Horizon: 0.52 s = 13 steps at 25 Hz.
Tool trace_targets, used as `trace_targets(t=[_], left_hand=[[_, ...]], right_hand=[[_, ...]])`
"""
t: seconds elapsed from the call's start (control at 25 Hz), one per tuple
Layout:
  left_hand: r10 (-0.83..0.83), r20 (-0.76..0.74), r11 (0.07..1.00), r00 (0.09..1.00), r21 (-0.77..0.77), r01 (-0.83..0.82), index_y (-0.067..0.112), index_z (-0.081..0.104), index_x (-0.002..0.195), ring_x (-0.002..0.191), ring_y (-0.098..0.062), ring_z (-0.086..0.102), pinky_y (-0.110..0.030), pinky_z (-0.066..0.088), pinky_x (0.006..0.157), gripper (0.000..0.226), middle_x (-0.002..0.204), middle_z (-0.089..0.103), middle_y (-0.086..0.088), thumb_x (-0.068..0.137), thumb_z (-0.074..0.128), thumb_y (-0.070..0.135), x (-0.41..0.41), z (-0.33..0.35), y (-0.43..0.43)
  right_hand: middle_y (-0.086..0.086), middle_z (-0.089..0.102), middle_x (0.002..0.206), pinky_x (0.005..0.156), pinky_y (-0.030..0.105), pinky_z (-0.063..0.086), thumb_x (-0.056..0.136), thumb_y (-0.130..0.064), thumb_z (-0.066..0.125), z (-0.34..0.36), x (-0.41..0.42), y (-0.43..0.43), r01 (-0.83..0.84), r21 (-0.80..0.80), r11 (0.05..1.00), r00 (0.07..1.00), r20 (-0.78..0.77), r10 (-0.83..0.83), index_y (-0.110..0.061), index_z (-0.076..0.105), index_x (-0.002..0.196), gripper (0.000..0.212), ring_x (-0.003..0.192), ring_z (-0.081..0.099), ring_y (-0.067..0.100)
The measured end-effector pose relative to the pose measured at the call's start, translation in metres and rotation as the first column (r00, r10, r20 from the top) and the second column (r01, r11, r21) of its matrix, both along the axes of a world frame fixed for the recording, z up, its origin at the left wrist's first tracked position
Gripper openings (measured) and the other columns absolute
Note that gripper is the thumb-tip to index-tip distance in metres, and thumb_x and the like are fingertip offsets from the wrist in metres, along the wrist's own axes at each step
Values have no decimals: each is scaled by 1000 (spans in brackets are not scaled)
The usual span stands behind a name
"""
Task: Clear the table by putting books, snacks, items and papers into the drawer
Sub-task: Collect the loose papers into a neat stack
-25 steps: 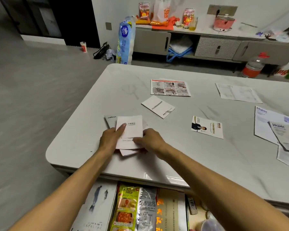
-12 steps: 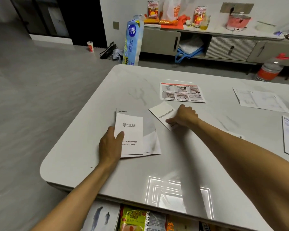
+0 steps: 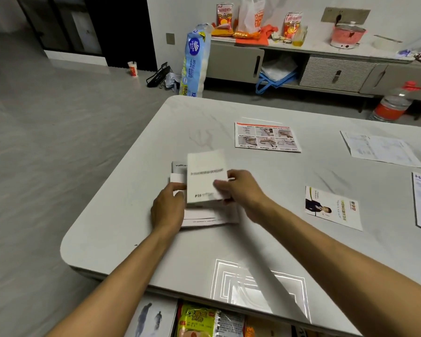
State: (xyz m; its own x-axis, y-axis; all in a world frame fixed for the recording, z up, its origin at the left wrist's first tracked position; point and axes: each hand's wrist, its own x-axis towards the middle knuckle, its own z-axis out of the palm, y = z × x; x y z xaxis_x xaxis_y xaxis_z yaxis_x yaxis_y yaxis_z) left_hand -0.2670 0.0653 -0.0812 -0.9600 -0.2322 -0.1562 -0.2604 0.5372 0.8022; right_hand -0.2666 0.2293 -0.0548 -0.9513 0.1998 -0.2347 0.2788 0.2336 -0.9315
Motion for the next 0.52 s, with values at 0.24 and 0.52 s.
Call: trace_targets(t=[0.24, 0.52], left_hand=[[17, 28, 988, 999, 155, -21, 21, 59, 110, 89, -22, 62, -30, 42, 69, 28, 99, 68, 2, 89, 61, 39, 0, 2, -5], [-17, -38, 983, 999, 182, 24, 20, 31, 142, 105, -27, 59, -31, 43, 80, 54, 124, 59, 0, 94, 57, 20, -16, -1, -2]], right_hand=[[14, 75, 98, 68, 40, 63, 88, -9, 67, -6, 17, -25, -110, -131, 985, 965, 222, 137, -2, 69, 104, 18, 71, 72, 31], [12, 67, 122, 95, 38, 48, 88, -36, 62, 4, -45, 38, 2, 725, 689, 997, -56, 56, -15, 64, 122, 40, 114, 60, 32]])
